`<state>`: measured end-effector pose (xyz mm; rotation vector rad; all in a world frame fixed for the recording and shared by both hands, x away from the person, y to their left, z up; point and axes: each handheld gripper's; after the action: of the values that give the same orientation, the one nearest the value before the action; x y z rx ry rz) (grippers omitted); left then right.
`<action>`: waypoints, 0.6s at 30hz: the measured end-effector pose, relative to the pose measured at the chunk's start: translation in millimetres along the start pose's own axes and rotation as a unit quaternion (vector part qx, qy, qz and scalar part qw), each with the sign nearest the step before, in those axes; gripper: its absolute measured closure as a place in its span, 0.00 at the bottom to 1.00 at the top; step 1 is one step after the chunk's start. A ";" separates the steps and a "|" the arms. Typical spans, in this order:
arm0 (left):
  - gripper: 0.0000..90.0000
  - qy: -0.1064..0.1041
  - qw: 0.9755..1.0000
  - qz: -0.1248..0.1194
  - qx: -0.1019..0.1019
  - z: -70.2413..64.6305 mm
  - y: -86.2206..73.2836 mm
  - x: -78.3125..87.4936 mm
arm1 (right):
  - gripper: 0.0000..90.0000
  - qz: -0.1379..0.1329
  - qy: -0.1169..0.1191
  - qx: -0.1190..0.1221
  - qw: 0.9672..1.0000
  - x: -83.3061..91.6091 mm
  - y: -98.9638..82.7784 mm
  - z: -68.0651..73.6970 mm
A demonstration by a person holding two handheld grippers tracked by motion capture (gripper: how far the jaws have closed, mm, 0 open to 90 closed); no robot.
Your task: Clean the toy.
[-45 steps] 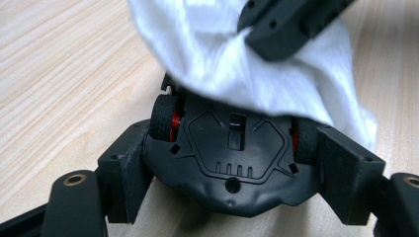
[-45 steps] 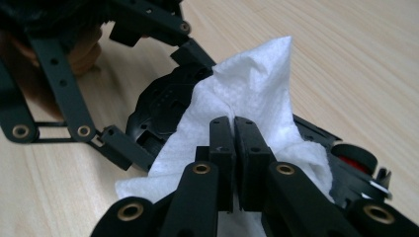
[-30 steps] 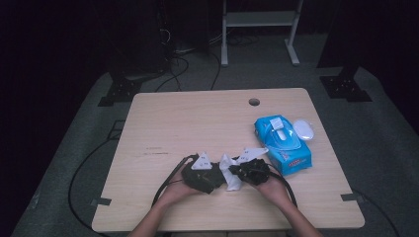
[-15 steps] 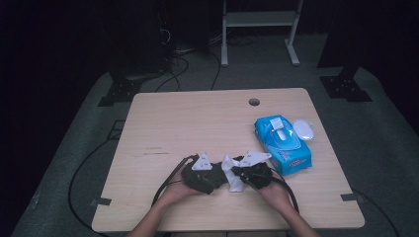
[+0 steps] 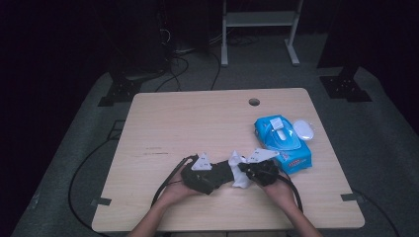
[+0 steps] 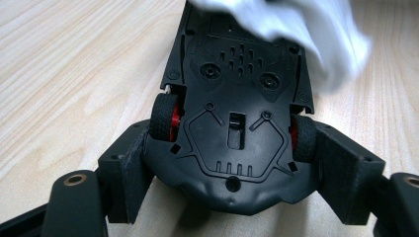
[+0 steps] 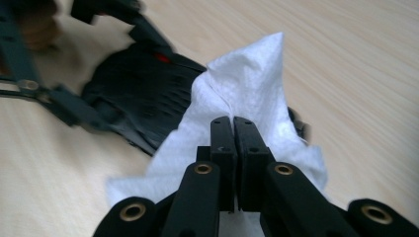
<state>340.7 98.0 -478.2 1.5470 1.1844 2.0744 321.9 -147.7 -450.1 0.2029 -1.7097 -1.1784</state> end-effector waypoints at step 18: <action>0.27 -0.005 1.000 0.001 0.002 2.4 -1.3 2.1 | 0.97 0.001 0.006 0.005 1.000 -0.6 0.2 0.9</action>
<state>341.8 101.2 -477.6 1.5582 1.1848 2.0653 321.5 -146.8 -450.3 0.2136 -1.7057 -1.1664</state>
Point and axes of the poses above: each handheld gripper's, and its own axes: x roughly backward along the jaws, y roughly out of its top, z roughly to its left, and after that the axes turned 4 degrees about y, right-handed
